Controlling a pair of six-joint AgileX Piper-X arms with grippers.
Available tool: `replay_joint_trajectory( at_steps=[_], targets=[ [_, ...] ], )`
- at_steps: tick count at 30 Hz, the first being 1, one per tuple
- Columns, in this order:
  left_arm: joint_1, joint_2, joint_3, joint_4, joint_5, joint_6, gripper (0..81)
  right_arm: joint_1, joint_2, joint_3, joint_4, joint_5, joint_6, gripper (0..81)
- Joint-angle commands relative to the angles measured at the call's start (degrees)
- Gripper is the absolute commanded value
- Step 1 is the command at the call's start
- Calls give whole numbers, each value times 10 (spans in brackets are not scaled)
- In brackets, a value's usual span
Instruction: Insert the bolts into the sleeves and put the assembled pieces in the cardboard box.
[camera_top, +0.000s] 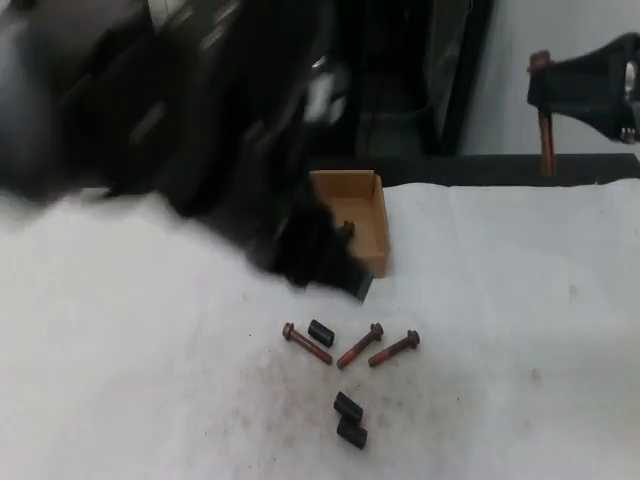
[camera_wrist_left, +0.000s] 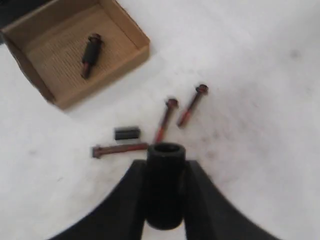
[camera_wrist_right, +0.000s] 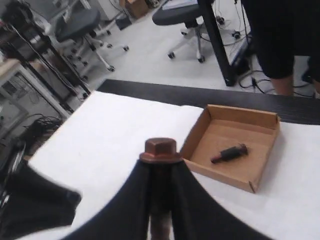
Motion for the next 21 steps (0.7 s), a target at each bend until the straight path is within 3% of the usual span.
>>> replay_joint_trajectory(
  at_steps=[1,4,7,9,14,21],
  targets=[
    [1,-70,67,-109,71,-43,3,17,-5,14,-114,-67,90,8],
    [1,-173,193,-368,147,-48,3,63,-5,24,-194,-78,125,8],
    [1,-222,282,-589,119,-47,3,140,-3,24,-241,-73,104,8],
    [2,-233,312,-657,109,-47,3,187,-3,24,-270,-59,67,8],
    [2,-232,337,-656,169,-47,3,303,-1,24,-360,67,0,8],
    [2,-231,337,-654,177,-47,3,392,26,24,-391,95,-36,8]
  ],
)
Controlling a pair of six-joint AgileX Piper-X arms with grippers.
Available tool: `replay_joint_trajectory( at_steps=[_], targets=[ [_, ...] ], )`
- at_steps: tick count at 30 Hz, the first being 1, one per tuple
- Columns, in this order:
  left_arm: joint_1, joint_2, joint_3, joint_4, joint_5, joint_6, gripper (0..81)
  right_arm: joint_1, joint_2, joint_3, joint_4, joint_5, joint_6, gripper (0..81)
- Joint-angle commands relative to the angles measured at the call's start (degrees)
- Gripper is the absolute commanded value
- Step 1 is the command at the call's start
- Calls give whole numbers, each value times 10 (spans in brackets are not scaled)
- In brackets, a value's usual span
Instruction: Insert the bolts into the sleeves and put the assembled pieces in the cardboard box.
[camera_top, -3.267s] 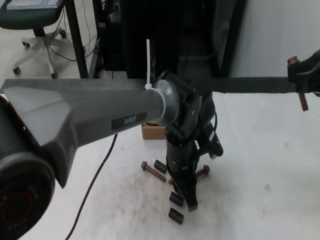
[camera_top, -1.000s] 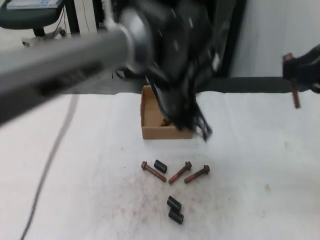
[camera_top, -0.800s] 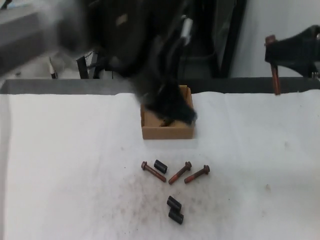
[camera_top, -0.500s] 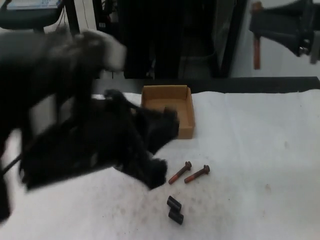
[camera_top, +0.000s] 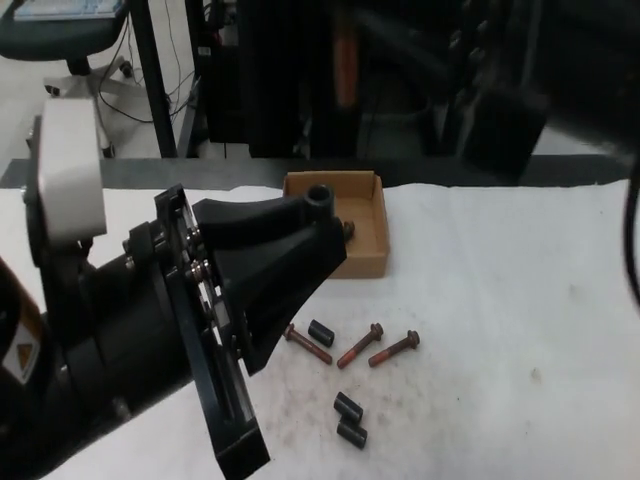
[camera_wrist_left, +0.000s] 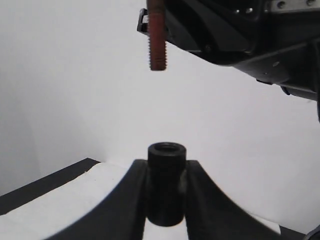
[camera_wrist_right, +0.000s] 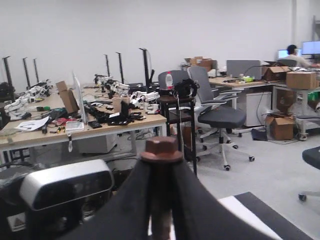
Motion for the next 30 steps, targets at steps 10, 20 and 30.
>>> replay_joint_trajectory(
  at_steps=[10,20,30],
  targets=[
    [1,-2,-6,-16,7,-1,3,35,21,0,-12,36,-20,8],
    [1,-2,-6,-54,-11,-1,3,35,21,0,-15,39,-38,8],
    [1,-2,-6,-54,-56,-1,3,35,21,0,-15,39,-38,8]
  ],
)
